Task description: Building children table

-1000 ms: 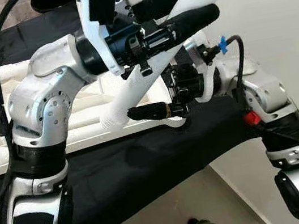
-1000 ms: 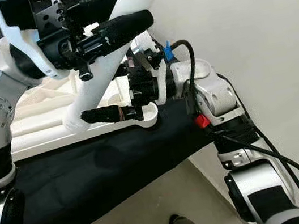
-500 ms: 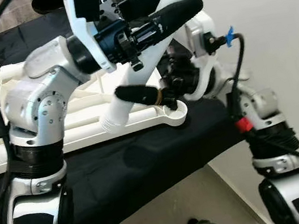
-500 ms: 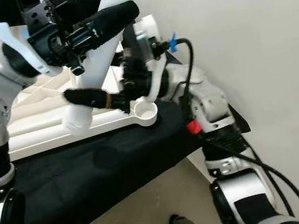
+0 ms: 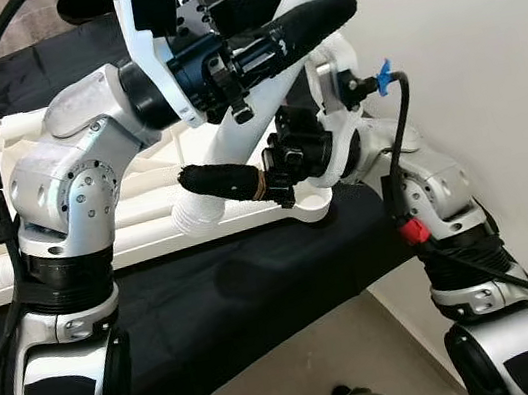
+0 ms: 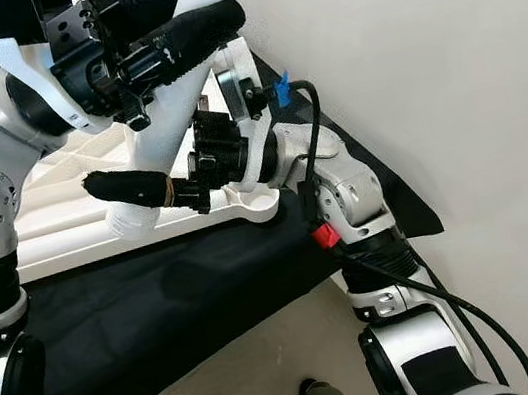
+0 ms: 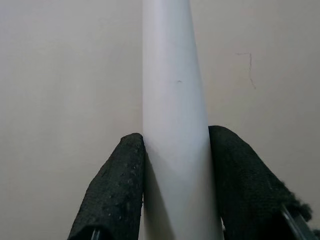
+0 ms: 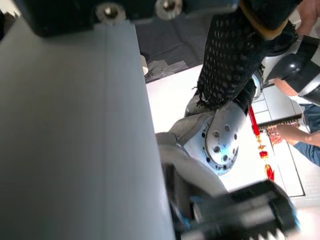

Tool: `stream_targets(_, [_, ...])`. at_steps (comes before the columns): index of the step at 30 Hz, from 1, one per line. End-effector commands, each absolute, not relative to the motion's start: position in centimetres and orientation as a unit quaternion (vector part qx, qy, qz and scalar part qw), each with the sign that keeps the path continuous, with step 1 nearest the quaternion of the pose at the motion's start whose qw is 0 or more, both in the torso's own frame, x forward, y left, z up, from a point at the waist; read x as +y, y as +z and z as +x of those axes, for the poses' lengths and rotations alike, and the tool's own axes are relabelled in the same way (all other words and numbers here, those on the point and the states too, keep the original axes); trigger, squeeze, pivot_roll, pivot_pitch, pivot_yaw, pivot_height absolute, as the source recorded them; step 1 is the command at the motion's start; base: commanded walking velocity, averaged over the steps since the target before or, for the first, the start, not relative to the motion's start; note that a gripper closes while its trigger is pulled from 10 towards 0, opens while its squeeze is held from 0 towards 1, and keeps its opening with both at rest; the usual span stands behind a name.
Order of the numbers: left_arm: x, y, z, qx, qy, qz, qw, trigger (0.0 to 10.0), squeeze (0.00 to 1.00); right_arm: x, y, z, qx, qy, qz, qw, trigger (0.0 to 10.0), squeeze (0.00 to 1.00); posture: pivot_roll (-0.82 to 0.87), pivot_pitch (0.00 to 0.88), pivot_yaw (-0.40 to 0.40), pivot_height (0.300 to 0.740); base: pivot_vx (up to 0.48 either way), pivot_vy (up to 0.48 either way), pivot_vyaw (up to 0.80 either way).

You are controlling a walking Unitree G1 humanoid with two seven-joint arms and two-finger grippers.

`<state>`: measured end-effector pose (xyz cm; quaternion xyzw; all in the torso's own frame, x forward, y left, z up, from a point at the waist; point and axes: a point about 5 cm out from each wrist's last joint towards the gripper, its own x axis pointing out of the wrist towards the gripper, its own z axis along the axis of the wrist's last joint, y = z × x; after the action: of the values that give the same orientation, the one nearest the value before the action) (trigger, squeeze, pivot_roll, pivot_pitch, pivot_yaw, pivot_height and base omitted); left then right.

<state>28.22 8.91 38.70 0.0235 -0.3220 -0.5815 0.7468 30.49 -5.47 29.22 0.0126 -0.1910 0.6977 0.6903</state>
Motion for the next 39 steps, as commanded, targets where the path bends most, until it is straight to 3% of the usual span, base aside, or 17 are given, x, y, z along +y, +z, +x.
stream_targets(1, [8.5,39.3,27.9,-0.337,-0.587,0.029,0.736,0.0,0.0,-3.5,29.3,29.8,-0.186,0.731,-0.002,0.656,10.0,0.0,-0.02,0.166,-0.025,0.74,0.0,0.0,0.0])
stream_targets(7, [8.4,39.3,27.8,-0.338,-0.587,0.028,0.735,0.0,0.0,-3.0,29.7,30.0,-0.192,0.734,0.01,0.652,10.0,0.0,-0.02,0.166,-0.025,0.74,0.0,0.0,0.0])
stream_targets(8, [8.4,39.3,27.7,-0.338,-0.587,0.028,0.735,0.0,0.0,-2.8,29.7,30.0,-0.192,0.735,0.014,0.65,4.4,0.0,-0.01,0.166,-0.028,0.74,0.0,0.0,0.0])
stream_targets(9, [8.5,39.3,27.5,-0.34,-0.587,0.029,0.734,0.0,0.0,-2.7,29.6,30.0,-0.191,0.737,0.016,0.648,0.0,0.0,-0.01,0.165,-0.029,0.74,0.0,0.0,0.0])
stream_targets(23, [8.8,39.2,27.2,-0.346,-0.587,0.031,0.731,0.0,0.0,-3.0,29.5,30.3,-0.199,0.732,0.031,0.651,0.0,0.0,-0.02,0.155,-0.03,0.74,0.0,0.0,0.0])
stream_targets(30, [8.8,39.2,28.0,-0.342,-0.577,0.028,0.741,0.0,0.0,-4.5,29.4,31.0,-0.198,0.712,0.016,0.673,0.0,0.0,-0.03,0.151,-0.029,0.74,0.0,0.0,0.0])
stream_targets(31, [8.8,39.1,28.1,-0.334,-0.579,0.025,0.743,0.0,1.0,-4.9,29.2,31.1,-0.194,0.708,0.007,0.679,0.0,0.0,-0.03,0.146,-0.03,0.74,0.0,0.0,0.0])
stream_targets(33, [8.8,39.1,28.1,-0.334,-0.579,0.025,0.743,0.0,1.0,-4.9,29.2,31.1,-0.194,0.708,0.007,0.679,0.0,0.0,-0.03,0.146,-0.03,0.74,0.0,0.0,0.0])
stream_targets(34, [9.0,39.1,28.4,-0.331,-0.574,0.022,0.749,2.5,1.0,-5.5,29.1,31.3,-0.189,0.703,-0.005,0.686,0.0,0.0,-0.04,0.145,-0.03,0.74,0.0,0.0,0.0])
stream_targets(35, [9.0,39.1,28.4,-0.331,-0.574,0.022,0.749,2.5,1.0,-5.5,29.1,31.3,-0.189,0.703,-0.005,0.686,0.0,0.0,-0.04,0.145,-0.03,0.74,0.0,0.0,0.0])
stream_targets(36, [9.3,39.2,28.6,-0.329,-0.569,0.019,0.753,10.0,1.0,-6.1,28.9,31.4,-0.184,0.696,-0.018,0.694,0.0,0.0,-0.04,0.145,-0.03,0.74,0.0,0.0,0.0])
stream_targets(39, [9.9,39.5,28.7,-0.331,-0.566,0.019,0.755,10.0,1.0,-6.7,28.8,31.7,-0.178,0.688,-0.031,0.702,0.0,0.0,-0.04,0.14,-0.031,0.74,0.0,0.0,0.0])
